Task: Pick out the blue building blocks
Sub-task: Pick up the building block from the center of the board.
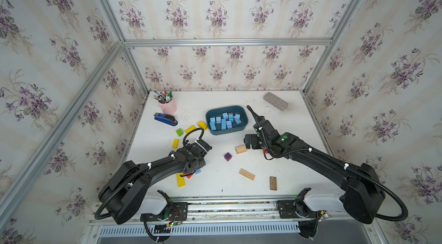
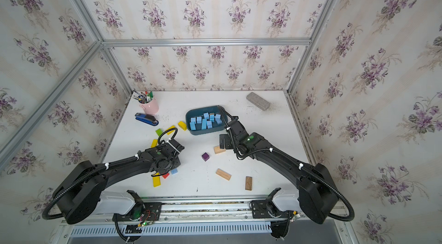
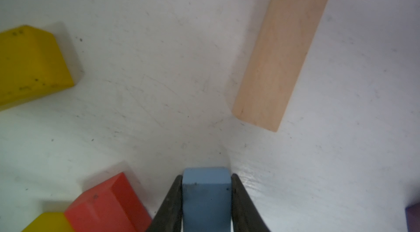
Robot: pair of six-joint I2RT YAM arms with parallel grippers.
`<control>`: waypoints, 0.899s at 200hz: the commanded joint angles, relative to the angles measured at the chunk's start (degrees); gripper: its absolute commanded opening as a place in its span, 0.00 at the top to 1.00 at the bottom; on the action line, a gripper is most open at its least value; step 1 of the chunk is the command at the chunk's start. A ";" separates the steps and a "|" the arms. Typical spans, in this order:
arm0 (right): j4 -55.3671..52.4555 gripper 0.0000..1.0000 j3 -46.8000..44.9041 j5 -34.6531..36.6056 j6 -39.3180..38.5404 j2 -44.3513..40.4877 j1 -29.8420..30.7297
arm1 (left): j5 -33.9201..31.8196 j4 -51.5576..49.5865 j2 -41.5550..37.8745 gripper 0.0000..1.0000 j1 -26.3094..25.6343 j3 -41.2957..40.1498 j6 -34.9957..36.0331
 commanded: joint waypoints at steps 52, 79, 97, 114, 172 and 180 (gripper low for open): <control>0.52 0.00 -0.19 1.52 0.65 -1.64 -0.08 | 0.79 -6.01 -3.98 0.79 0.21 8.31 2.86; 0.57 0.00 -0.33 1.55 0.55 -2.33 -0.26 | -1.35 -8.23 -4.69 0.79 0.81 17.57 7.34; 0.61 0.00 -0.35 1.67 0.67 -2.42 -0.31 | -2.23 -8.77 -2.70 0.78 1.90 24.30 10.93; 0.53 0.00 -0.39 1.68 0.78 -2.42 -0.44 | -2.26 -9.10 1.11 0.78 3.14 30.76 14.22; 0.07 0.00 -1.26 2.17 1.25 -3.30 -0.78 | 1.02 -9.41 17.40 0.78 5.83 46.73 17.82; 0.01 0.00 -1.42 2.20 1.26 -3.39 -0.86 | 1.25 -9.41 19.43 0.78 5.96 48.52 18.21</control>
